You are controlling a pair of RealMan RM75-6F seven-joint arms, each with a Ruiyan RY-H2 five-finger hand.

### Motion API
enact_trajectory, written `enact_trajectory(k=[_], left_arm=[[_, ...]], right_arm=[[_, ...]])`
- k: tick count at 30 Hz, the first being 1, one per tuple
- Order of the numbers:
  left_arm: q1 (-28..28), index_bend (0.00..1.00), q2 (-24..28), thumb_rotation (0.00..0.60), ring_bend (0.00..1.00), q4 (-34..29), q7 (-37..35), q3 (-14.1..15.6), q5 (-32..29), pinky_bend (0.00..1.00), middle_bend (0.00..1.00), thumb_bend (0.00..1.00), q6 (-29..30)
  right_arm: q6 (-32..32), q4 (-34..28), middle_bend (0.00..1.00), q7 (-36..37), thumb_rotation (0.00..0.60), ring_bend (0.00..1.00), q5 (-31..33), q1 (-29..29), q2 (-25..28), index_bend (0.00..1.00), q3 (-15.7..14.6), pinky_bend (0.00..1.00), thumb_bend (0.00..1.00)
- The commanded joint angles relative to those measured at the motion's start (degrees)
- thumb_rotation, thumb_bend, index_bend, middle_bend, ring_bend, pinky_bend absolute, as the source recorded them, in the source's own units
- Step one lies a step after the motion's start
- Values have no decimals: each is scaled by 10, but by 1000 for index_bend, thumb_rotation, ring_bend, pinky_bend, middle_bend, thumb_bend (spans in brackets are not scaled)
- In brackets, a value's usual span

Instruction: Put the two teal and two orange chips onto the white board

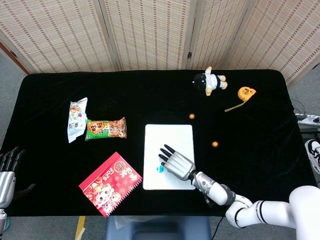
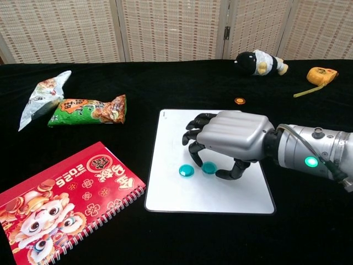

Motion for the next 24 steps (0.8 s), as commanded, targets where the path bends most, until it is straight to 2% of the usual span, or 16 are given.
enact_trajectory(k=[1, 6, 8, 13, 15, 19, 24], left_arm=[[0, 0, -1, 600, 0, 1, 0, 0, 0, 0, 0, 98, 0], [0, 0, -2, 600, 0, 4, -1, 0, 0, 0, 0, 98, 0], [0, 0, -3, 600, 0, 4, -1, 0, 0, 0, 0, 98, 0], [-2, 0, -1, 600, 0, 2, 1, -2, 1, 0, 0, 99, -2], [-3, 0, -1, 600, 0, 0, 2, -2, 2, 0, 0, 98, -2], [-6, 0, 0, 600, 0, -8, 9, -3, 6, 0, 0, 98, -1], [-9, 0, 1, 600, 0, -20, 21, -2, 11, 0, 0, 98, -1]], right_arm=[[1, 0, 122, -2, 600, 42, -1, 1, 0, 376, 0, 0, 291], [4, -3, 122, -6, 600, 51, -1, 1, 2, 207, -2, 0, 292], [11, -7, 121, -5, 600, 52, -1, -2, 6, 179, 0, 0, 292], [65, -12, 122, 18, 600, 54, 22, -29, 39, 184, 26, 0, 291], [76, -7, 122, 30, 600, 57, 38, -39, 55, 224, 34, 0, 292], [74, 20, 122, 49, 600, 52, 76, -55, 80, 268, 39, 0, 291], [57, 60, 121, 69, 600, 55, 109, -67, 80, 287, 37, 0, 292]])
